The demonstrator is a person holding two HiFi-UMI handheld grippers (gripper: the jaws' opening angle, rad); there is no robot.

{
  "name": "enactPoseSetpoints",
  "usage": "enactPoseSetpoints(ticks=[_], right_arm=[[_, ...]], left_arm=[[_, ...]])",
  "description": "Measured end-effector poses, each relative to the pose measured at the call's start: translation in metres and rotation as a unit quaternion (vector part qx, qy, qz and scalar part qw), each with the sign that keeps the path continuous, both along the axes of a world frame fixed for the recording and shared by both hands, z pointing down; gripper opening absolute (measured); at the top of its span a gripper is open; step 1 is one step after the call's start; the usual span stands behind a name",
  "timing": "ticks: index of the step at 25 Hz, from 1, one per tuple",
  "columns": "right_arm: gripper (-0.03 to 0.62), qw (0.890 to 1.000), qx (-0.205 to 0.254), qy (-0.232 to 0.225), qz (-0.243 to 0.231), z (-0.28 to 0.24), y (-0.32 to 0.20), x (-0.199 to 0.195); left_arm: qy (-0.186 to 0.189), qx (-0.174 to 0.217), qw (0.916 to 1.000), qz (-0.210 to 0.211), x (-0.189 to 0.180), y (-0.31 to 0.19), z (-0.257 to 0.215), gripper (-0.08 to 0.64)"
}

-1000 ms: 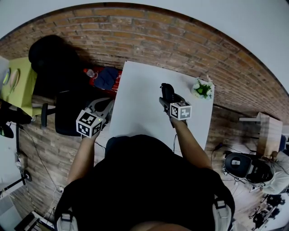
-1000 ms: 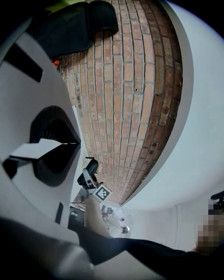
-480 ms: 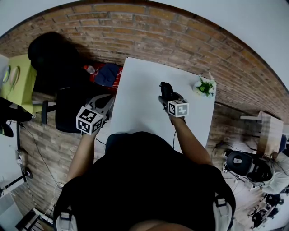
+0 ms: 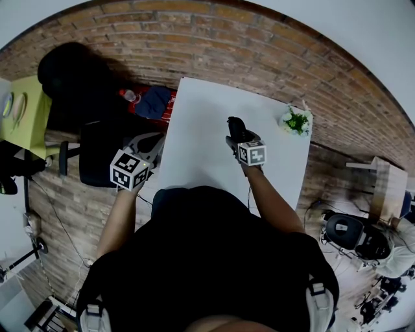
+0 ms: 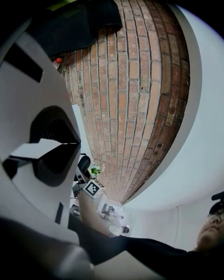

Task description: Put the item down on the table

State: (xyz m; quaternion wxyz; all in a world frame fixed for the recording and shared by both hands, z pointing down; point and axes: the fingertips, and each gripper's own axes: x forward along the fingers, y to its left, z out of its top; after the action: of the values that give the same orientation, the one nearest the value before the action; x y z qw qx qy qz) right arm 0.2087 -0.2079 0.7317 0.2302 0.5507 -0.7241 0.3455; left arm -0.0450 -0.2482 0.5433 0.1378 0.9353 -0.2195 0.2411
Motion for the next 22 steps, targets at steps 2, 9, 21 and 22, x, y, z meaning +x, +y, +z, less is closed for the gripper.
enactPoseSetpoints(ticks=[2,9,21,22], right_arm=[[0.372,1.000,-0.003,0.004,-0.002,0.006,-0.001,-0.001],[0.371,1.000,-0.015,0.008,-0.008,0.023,-0.001,-0.007],[0.372,0.999,-0.036,0.012,-0.025,0.048,-0.004,-0.021],[0.372,0.999,-0.037,0.012,-0.026,0.049,-0.005,-0.021]], left_arm=[[-0.001,-0.001,1.0000,0.000,0.000,0.000,0.001,0.011],[0.002,-0.007,1.0000,0.003,0.002,0.000,0.005,0.011],[0.005,-0.017,0.9998,0.000,-0.005,-0.002,0.008,0.011],[0.005,-0.018,0.9998,0.001,-0.005,-0.002,0.008,0.011]])
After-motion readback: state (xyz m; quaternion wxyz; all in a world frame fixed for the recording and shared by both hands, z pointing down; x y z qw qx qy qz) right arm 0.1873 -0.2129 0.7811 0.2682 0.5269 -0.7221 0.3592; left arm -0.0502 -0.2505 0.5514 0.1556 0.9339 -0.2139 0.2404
